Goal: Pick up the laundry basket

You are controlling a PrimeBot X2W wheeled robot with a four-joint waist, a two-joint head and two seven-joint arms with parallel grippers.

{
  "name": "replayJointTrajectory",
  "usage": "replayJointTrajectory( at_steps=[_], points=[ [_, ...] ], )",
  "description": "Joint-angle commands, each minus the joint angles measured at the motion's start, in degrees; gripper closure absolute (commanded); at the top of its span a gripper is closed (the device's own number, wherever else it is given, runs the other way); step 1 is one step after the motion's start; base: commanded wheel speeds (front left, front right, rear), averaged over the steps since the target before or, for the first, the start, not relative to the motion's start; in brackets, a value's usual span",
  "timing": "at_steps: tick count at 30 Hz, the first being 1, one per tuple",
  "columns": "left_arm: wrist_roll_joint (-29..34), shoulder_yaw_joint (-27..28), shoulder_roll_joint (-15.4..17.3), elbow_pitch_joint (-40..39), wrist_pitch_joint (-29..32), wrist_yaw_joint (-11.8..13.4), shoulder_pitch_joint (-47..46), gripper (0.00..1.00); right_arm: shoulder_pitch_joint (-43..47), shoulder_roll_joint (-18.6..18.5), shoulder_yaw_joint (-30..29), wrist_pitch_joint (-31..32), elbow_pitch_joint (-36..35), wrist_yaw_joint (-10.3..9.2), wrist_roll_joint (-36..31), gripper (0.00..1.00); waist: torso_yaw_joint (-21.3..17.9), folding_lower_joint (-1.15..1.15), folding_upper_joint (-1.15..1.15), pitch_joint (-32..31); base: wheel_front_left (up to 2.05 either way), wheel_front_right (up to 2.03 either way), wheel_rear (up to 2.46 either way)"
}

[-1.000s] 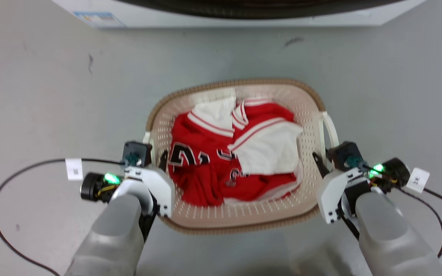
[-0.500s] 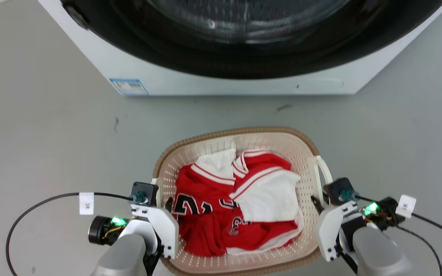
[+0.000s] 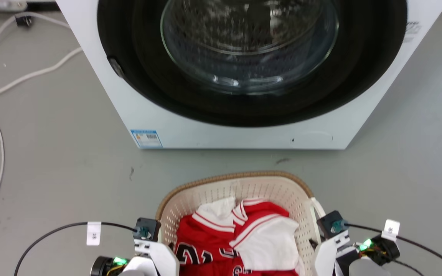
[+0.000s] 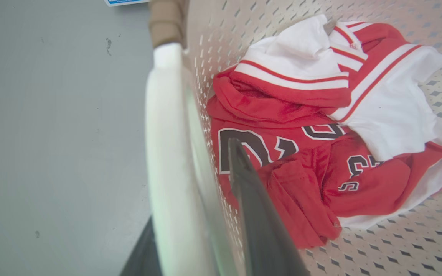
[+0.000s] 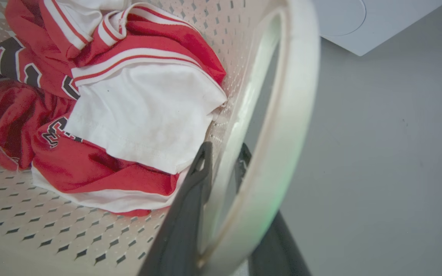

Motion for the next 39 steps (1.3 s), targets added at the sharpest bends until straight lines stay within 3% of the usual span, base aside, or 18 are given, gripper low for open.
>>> replayJointTrajectory(
  at_steps=[1, 12, 39],
  points=[
    [0.3, -0.9, 0.6, 0.0, 0.4, -0.4, 1.1, 1.0, 0.1, -0.9, 0.4, -0.1, -0.2, -0.12, 0.3, 1.0, -0.1, 0.01, 0.0, -2.1, 0.0, 0.0, 0.0],
    [-4.5, -6.0, 1.4, -1.5, 3.5, -0.4, 5.9, 1.0, 5.2, -0.8, 7.9, 4.4, -0.2, -0.09, 6.9, 1.0, -0.7, 0.01, 0.0, -9.4, 0.0, 0.0, 0.0],
    [-13.4, -14.5, 3.3, -2.0, 5.2, -0.4, 6.5, 1.0, 7.4, -0.8, 19.2, 10.2, 0.5, -0.07, 16.6, 1.0, -1.6, 0.01, 0.0, -14.4, 0.0, 0.0, 0.0]
  ],
)
